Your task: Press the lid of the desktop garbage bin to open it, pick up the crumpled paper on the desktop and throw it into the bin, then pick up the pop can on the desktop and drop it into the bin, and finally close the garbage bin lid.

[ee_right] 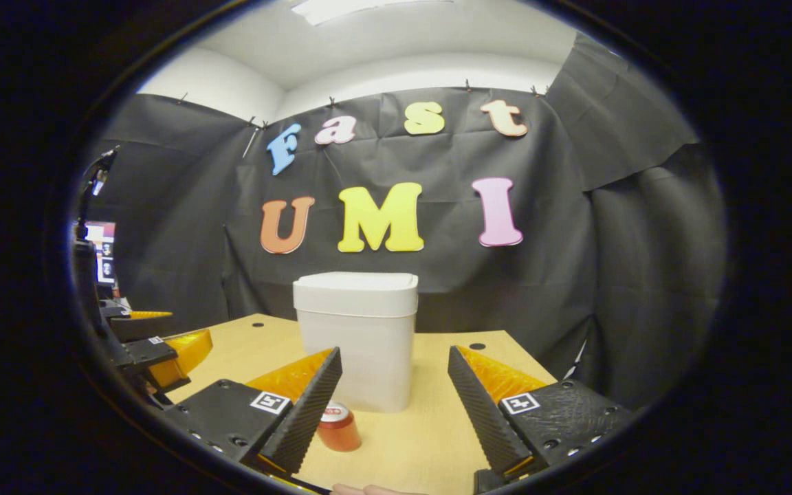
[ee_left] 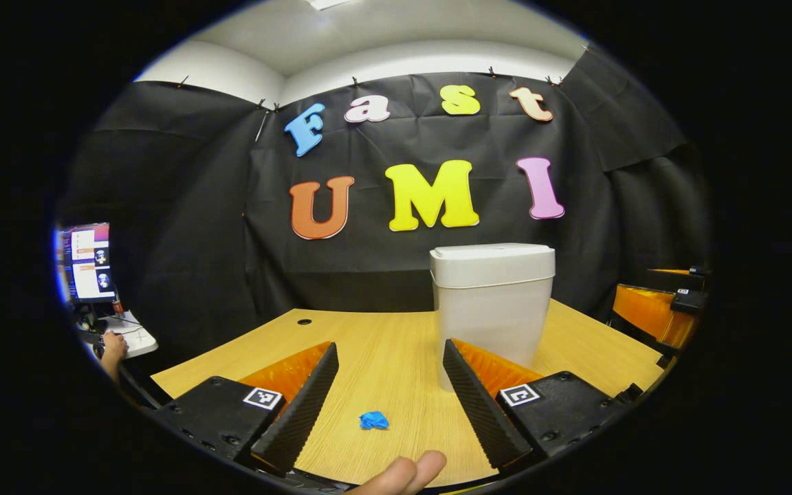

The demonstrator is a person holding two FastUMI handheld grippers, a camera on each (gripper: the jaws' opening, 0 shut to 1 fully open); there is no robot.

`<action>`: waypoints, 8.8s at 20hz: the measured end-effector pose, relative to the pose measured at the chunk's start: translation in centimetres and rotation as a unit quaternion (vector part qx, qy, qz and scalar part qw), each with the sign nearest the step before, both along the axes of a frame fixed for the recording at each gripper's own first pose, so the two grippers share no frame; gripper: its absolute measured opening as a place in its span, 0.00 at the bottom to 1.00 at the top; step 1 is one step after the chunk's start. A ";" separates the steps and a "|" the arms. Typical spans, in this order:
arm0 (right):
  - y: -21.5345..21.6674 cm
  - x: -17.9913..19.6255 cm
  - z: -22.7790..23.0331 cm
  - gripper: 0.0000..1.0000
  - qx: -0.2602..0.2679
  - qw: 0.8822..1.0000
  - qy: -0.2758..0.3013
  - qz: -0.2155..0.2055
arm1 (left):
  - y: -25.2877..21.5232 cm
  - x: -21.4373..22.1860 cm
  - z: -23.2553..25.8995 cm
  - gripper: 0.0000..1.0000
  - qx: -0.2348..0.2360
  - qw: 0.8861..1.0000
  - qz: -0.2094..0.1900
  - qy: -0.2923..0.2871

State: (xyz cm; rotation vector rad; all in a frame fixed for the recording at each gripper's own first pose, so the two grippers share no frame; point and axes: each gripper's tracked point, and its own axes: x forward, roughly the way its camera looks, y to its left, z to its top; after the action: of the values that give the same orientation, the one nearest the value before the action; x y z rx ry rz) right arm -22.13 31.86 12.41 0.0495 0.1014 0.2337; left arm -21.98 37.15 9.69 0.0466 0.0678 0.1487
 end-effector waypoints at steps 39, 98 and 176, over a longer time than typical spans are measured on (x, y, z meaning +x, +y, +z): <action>11.7 16.2 7.4 0.00 -0.030 0.998 0.035 0.048 | 2.5 1.2 -1.2 0.99 -0.010 1.000 -0.013 0.025; 4.0 -1.0 -2.9 0.96 -0.018 0.997 0.039 0.064 | 4.1 8.1 -22.7 0.54 -0.075 0.951 -0.049 0.296; -11.2 2.0 4.5 0.80 0.031 0.999 -0.014 -0.032 | -16.0 26.8 10.6 0.39 0.017 0.994 -0.094 -0.050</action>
State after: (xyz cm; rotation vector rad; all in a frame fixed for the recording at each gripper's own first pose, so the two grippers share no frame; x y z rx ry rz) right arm -20.10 20.69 16.88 0.1101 0.0637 0.1744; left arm 4.79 21.20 20.26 0.0787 -0.0391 -0.0354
